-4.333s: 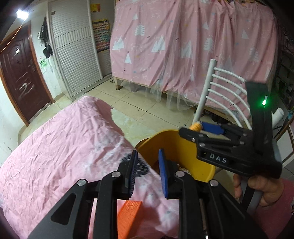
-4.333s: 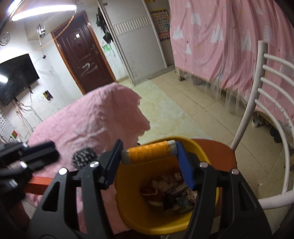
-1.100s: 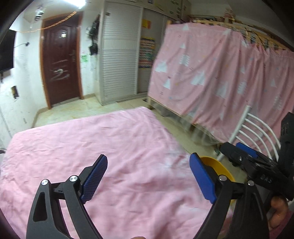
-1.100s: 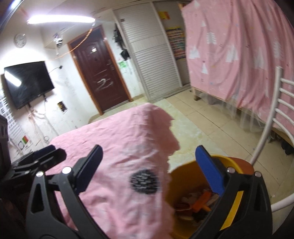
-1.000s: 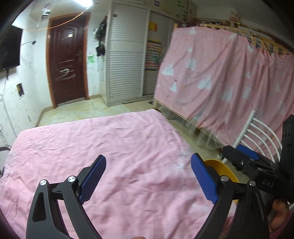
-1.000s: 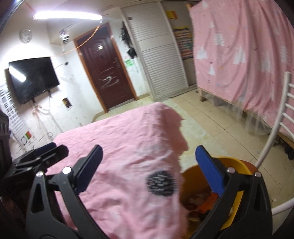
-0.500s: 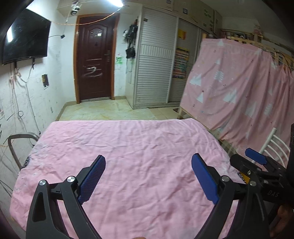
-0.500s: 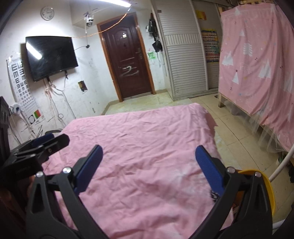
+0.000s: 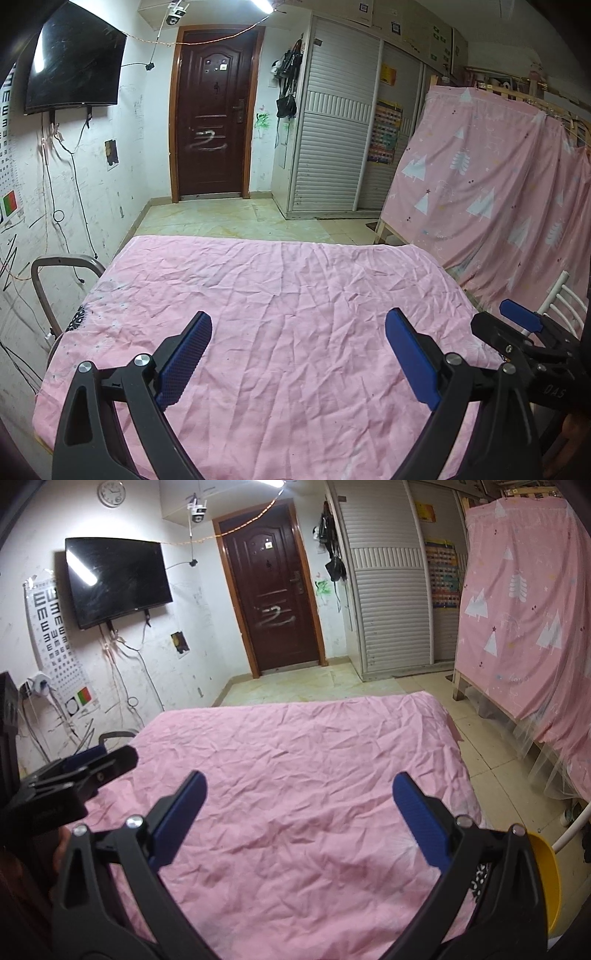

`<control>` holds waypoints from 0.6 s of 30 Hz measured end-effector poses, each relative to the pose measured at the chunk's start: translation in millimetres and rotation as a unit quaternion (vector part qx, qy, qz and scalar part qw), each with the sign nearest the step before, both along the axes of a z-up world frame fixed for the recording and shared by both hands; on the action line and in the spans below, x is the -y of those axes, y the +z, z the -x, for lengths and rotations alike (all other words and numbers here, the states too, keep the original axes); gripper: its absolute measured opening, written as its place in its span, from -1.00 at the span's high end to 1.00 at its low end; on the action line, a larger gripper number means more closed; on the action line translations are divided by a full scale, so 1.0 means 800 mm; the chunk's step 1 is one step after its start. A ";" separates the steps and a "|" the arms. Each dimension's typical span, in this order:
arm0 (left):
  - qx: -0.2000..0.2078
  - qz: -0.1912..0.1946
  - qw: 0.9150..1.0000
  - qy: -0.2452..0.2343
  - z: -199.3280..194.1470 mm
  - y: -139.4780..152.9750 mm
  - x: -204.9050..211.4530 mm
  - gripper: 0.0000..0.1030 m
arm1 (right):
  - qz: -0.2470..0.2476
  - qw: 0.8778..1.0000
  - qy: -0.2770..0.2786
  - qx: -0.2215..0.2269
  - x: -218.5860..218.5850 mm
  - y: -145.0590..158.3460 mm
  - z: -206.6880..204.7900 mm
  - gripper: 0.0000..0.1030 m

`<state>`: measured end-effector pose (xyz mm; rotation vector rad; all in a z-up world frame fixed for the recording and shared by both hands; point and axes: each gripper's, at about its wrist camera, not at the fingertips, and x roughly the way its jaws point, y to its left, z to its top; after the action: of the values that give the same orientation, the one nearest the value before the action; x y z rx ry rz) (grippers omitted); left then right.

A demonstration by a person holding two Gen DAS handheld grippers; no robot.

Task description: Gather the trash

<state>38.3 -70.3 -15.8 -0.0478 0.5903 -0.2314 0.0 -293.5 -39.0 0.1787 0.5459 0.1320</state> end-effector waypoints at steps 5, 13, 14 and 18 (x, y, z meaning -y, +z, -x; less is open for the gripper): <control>-0.003 0.002 1.000 0.003 -0.002 -0.001 -0.006 -0.66 | 0.004 1.000 0.003 -0.001 -0.005 0.000 -0.002 -0.88; -0.004 0.001 1.000 0.004 -0.003 0.001 -0.007 -0.67 | 0.004 1.000 0.003 0.001 -0.006 0.001 -0.004 -0.88; -0.004 0.000 1.000 0.004 -0.003 0.001 -0.006 -0.67 | 0.004 1.000 0.003 0.001 -0.006 0.001 -0.004 -0.88; -0.005 0.000 1.000 0.003 -0.003 0.000 -0.006 -0.67 | 0.004 1.000 0.003 0.000 -0.005 0.001 -0.004 -0.88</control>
<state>40.5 -65.3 -15.7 -0.0507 0.5998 -0.2250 2.8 -289.2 -38.0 0.1693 0.5459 0.1357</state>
